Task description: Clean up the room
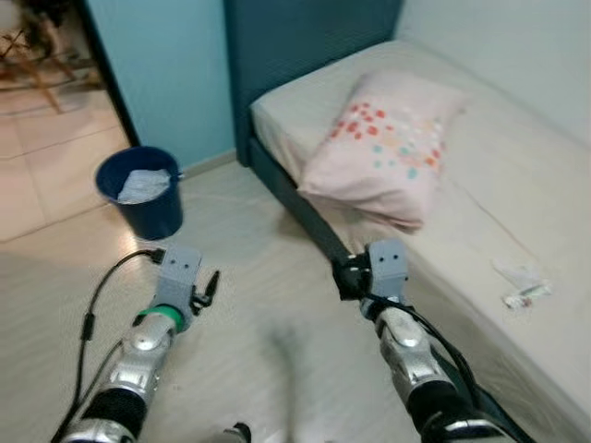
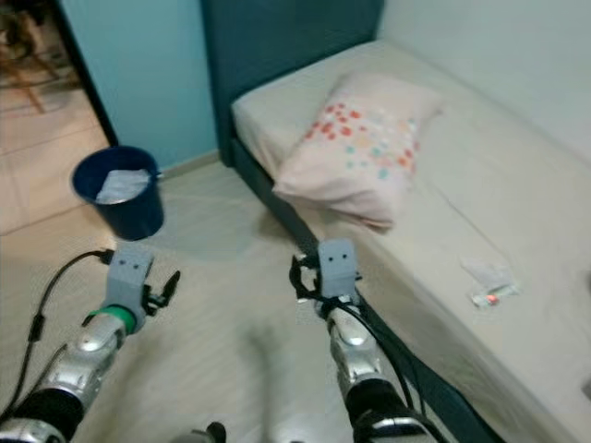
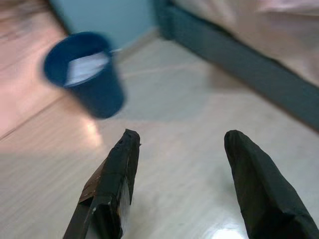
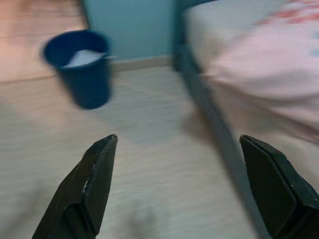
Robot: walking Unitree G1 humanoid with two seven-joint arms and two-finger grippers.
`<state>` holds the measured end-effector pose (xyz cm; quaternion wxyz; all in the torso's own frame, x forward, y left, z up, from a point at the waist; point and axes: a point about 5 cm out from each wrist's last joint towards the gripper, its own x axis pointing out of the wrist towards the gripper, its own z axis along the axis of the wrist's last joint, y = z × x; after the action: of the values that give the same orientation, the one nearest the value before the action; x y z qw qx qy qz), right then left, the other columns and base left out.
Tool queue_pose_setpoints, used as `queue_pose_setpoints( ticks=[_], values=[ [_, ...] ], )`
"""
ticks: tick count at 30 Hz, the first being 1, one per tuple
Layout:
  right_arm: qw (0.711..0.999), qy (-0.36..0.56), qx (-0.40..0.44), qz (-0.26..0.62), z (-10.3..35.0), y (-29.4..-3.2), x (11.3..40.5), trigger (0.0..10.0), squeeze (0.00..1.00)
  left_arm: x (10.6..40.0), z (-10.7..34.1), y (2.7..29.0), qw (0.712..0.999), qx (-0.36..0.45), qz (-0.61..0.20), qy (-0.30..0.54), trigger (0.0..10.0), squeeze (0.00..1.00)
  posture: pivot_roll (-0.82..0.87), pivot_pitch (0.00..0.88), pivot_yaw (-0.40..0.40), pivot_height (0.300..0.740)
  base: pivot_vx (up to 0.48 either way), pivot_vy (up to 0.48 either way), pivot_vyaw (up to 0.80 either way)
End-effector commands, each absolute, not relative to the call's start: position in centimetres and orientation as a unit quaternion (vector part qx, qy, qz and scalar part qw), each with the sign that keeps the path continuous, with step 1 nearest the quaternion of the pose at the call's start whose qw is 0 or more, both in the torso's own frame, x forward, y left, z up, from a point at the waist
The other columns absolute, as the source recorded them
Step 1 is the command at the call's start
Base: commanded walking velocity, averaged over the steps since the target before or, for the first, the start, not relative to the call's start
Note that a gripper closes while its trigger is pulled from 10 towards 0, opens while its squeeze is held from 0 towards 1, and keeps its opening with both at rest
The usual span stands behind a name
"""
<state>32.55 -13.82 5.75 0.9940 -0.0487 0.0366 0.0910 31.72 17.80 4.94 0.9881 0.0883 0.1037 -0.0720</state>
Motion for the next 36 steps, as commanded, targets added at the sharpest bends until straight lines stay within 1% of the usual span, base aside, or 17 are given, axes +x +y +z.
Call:
queue_pose_setpoints(
  ticks=[1, 7, 8, 12, 22, 25, 29, 33, 36],
  values=[
    [0.994, 0.049, -0.044, 0.087, 5.1, -13.9, 32.1, 10.0, 0.0, 31.1, 4.1, 17.9, 0.986, 0.093, -0.074, 0.118, 10.0, 0.0, 0.04, 0.09, 0.038, 0.735, 0.446, 0.0, 0.56],
    [0.996, 0.043, -0.028, 0.078, 5.3, -14.2, 32.2, 10.0, 0.0, 31.4, 4.2, 17.6, 0.986, 0.094, -0.075, 0.117, 10.0, 0.0, 0.04, 0.094, 0.041, 0.735, 0.465, 0.0, 0.09],
    [0.996, 0.042, -0.028, 0.077, 5.3, -14.3, 32.2, 10.0, 0.0, 31.4, 4.3, 17.5, 0.986, 0.094, -0.077, 0.117, 10.0, 0.0, 0.03, 0.076, 0.041, 0.735, 0.469, 0.0, 0.0],
    [0.996, 0.041, -0.03, 0.077, 5.2, -14.5, 32.0, 10.0, 0.0, 31.4, 4.3, 17.3, 0.985, 0.097, -0.085, 0.114, 10.0, 0.0, 0.03, 0.063, 0.042, 0.735, 0.469, 0.0, 0.0],
    [0.995, 0.048, -0.028, 0.079, 4.6, -14.2, 31.5, 10.0, 0.0, 31.3, 4.1, 17.2, 0.984, 0.1, -0.089, 0.114, 10.0, 0.0, 0.02, 0.043, 0.04, 0.735, 0.469, 0.0, 0.0],
    [0.996, 0.05, -0.025, 0.077, 4.5, -14.3, 31.5, 10.0, 0.0, 31.2, 4.0, 16.9, 0.982, 0.114, -0.103, 0.111, 10.0, 0.0, 0.02, 0.04, 0.04, 0.735, 0.469, 0.0, 0.0],
    [0.996, 0.052, -0.022, 0.074, 4.4, -14.4, 31.4, 10.0, 0.0, 30.5, 3.5, 16.9, 0.972, 0.17, -0.126, 0.1, 10.0, 0.0, 0.02, 0.03, 0.04, 0.735, 0.469, 0.0, 0.0],
    [0.996, 0.052, -0.022, 0.075, 4.4, -14.4, 31.4, 10.0, 0.0, 30.4, 3.5, 17.0, 0.971, 0.181, -0.128, 0.094, 10.0, 0.0, 0.02, 0.03, 0.04, 0.735, 0.469, 0.0, 0.0],
    [0.997, 0.04, -0.011, 0.071, 4.9, -14.4, 31.6, 10.0, 0.0, 30.3, 4.7, 16.0, 0.966, 0.204, -0.154, 0.04, 10.0, 0.0, 0.01, 0.021, 0.047, 0.735, 0.469, 0.0, 0.0]
  ],
)
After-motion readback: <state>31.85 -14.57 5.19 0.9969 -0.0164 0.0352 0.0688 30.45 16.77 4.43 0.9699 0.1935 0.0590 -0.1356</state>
